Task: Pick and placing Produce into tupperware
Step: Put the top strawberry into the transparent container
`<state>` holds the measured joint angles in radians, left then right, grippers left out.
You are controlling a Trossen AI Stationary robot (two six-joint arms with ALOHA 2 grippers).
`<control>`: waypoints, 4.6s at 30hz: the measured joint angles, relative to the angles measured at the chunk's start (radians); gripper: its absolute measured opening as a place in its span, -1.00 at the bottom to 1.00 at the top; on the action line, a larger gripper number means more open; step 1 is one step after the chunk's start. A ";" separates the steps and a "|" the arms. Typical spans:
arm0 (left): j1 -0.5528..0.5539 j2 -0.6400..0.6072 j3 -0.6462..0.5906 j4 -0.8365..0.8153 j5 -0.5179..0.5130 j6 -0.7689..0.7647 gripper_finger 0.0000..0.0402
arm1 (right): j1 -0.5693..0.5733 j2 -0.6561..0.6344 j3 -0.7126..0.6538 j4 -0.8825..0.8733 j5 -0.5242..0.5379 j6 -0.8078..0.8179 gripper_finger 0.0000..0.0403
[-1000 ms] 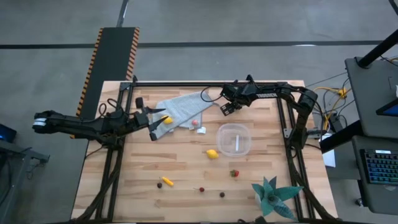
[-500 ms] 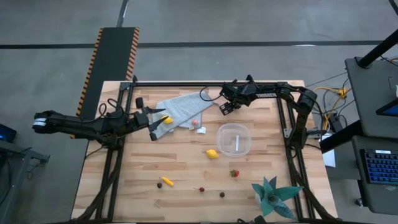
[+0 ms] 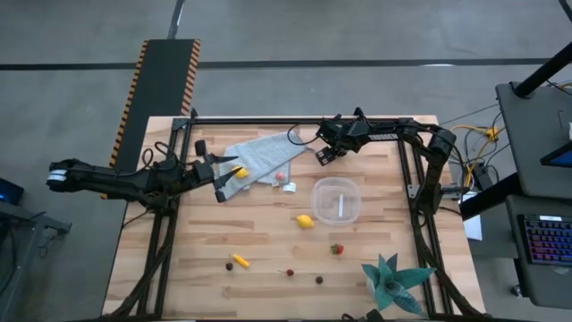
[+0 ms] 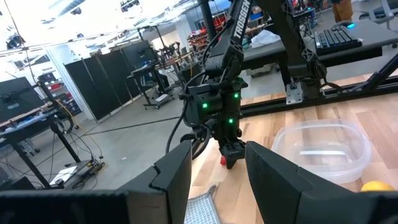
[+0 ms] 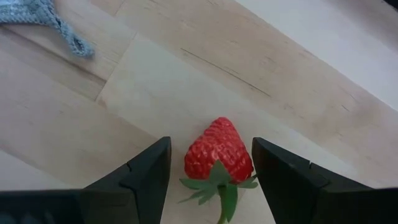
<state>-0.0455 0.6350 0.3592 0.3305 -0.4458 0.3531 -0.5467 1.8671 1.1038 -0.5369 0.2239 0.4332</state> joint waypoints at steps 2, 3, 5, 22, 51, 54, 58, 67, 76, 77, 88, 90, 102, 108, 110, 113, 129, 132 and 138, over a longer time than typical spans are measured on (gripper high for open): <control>0.000 -0.001 0.000 0.001 0.000 0.000 -0.32 | -0.001 0.000 0.000 0.000 -0.001 0.000 0.01; 0.000 -0.001 0.000 0.000 0.000 0.000 -0.32 | -0.001 0.000 0.000 -0.001 -0.001 0.000 -0.03; 0.000 0.000 0.000 0.000 0.000 0.000 -0.32 | -0.001 0.000 0.000 -0.001 -0.001 0.000 -0.11; 0.000 0.002 0.000 -0.001 0.000 0.000 -0.32 | -0.001 0.000 -0.001 -0.005 0.002 -0.077 -0.35; 0.000 0.000 0.000 0.001 0.000 0.000 -0.32 | 0.169 -0.301 0.119 -0.005 0.004 -0.283 -0.35; 0.000 0.001 0.000 0.001 0.000 0.000 -0.32 | 0.200 -0.371 0.117 -0.010 0.000 -0.340 -0.35; 0.000 -0.001 -0.001 0.002 0.000 0.000 -0.32 | 0.238 -0.470 0.117 -0.005 -0.078 -0.400 -0.35; 0.000 0.000 0.000 0.002 0.000 0.000 -0.32 | 0.335 -0.639 0.096 -0.007 -0.192 -0.498 -0.35; 0.000 0.000 0.003 0.007 0.000 -0.001 -0.32 | 0.372 -0.695 0.038 -0.028 -0.258 -0.515 -0.35; 0.000 0.000 0.004 0.008 0.000 -0.001 -0.32 | 0.372 -0.695 0.034 -0.034 -0.258 -0.515 -0.35; 0.000 0.000 0.005 0.020 0.000 -0.001 -0.32 | 0.372 -0.694 0.016 -0.036 -0.258 -0.513 -0.35; 0.000 0.000 0.005 0.028 0.000 -0.001 -0.32 | 0.372 -0.695 0.016 -0.036 -0.258 -0.513 -0.35; 0.000 0.002 0.003 0.028 0.000 -0.001 -0.32 | 0.372 -0.696 0.018 -0.085 -0.259 -0.490 -0.35; 0.000 0.005 0.003 0.028 0.000 -0.001 -0.32 | 0.372 -0.696 0.018 -0.175 -0.260 -0.440 -0.35; 0.000 0.006 0.003 0.028 0.000 0.000 -0.32 | 0.372 -0.696 0.018 -0.203 -0.260 -0.429 -0.35; 0.000 0.006 0.003 0.029 0.000 0.000 -0.32 | 0.372 -0.696 0.018 -0.231 -0.260 -0.411 -0.35; 0.000 0.013 0.004 0.055 0.000 0.002 -0.32 | 0.373 -0.597 0.016 -0.354 -0.277 -0.328 -0.35; 0.000 0.012 0.004 0.056 0.000 0.002 -0.32 | 0.373 -0.561 0.016 -0.364 -0.280 -0.328 -0.35; 0.000 0.012 0.004 0.056 0.000 0.003 -0.32 | 0.376 -0.478 0.015 -0.376 -0.284 -0.329 -0.35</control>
<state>-0.0456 0.6473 0.3630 0.3861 -0.4461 0.3557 -0.1706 1.3892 1.1191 -0.9131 -0.0597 0.1044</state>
